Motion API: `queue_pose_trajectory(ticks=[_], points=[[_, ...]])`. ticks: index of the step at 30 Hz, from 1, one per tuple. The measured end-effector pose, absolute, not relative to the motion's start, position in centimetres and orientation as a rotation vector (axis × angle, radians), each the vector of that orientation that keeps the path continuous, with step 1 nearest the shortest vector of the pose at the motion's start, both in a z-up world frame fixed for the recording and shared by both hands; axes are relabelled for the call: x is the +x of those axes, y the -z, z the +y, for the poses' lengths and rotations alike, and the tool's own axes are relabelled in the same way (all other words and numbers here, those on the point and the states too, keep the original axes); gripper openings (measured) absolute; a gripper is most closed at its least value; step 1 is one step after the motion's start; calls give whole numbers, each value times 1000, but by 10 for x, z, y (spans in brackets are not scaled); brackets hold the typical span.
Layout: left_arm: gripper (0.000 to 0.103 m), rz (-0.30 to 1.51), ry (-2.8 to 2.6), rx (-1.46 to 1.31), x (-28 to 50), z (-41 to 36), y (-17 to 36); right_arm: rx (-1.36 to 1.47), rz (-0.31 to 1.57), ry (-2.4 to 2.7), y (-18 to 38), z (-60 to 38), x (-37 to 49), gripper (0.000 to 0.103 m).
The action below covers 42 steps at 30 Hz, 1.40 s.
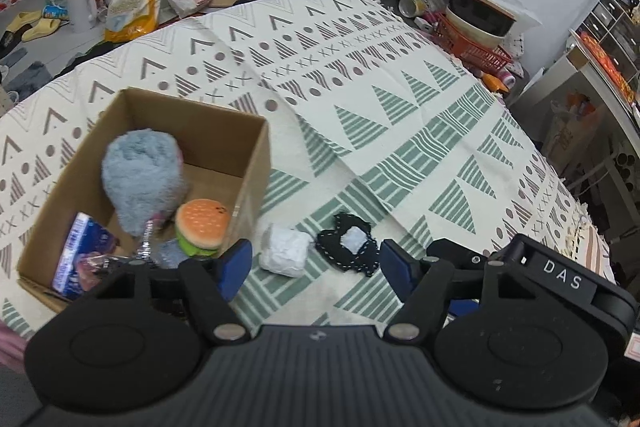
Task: Organize soft objects
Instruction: 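Grasp the white plastic bag with the left tool while the right tool grasps the black patch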
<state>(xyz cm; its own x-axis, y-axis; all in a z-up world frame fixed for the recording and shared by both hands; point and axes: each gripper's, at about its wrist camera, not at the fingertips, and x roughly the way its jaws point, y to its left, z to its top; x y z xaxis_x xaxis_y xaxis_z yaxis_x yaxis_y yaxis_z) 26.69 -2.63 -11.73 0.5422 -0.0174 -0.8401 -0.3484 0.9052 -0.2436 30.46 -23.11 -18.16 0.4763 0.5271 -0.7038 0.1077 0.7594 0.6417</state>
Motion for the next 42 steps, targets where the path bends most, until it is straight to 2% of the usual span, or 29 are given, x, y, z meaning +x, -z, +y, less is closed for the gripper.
queue_pose_trajectory(ticks=[5, 10, 25, 30, 36, 42], points=[[51, 1013, -217, -431, 277, -35, 134, 716, 1097, -258, 191, -238, 308, 58], [43, 1038, -248, -418, 287, -39, 152, 732, 1119, -260, 198, -238, 311, 54], [43, 1080, -274, -304, 308, -48, 187, 726, 1175, -246, 223, -224, 331, 51], [43, 1133, -285, -155, 317, -60, 197, 733, 1178, -211, 227, -226, 334, 51], [43, 1156, -278, -99, 322, -61, 205, 718, 1187, -207, 232, -222, 337, 51], [44, 1165, -288, -125, 324, -53, 212, 715, 1205, -213, 243, -213, 342, 51]])
